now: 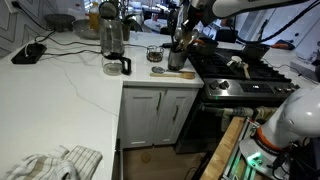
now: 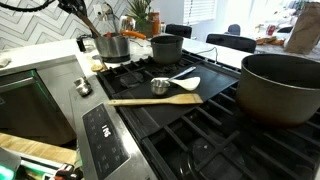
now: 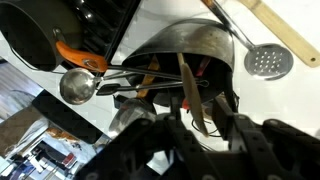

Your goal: Take a wooden spoon from the utensil holder and put it on the countertop

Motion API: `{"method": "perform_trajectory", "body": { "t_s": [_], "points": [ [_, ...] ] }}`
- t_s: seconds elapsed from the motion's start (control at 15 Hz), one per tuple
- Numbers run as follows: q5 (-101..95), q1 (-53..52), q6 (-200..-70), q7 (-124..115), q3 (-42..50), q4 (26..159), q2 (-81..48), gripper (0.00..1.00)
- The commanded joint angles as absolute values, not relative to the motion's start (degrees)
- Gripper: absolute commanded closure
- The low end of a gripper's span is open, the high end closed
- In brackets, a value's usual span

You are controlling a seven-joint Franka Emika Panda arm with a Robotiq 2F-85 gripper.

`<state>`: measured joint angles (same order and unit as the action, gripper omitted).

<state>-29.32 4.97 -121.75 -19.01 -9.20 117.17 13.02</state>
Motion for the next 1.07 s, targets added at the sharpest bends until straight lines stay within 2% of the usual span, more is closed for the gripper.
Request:
{"method": "perform_trajectory", "body": {
  "t_s": [0.0,0.13,1.0],
  "points": [
    [-28.31,3.59,-122.39,-19.33,-7.35,116.95,12.75,0.86],
    [-28.52,3.43,-121.97,-19.23,-7.2,116.77,13.56,1.0],
    [-27.78,3.71,-117.21,-19.06,-7.55,115.63,23.05,0.98]
  ]
}}
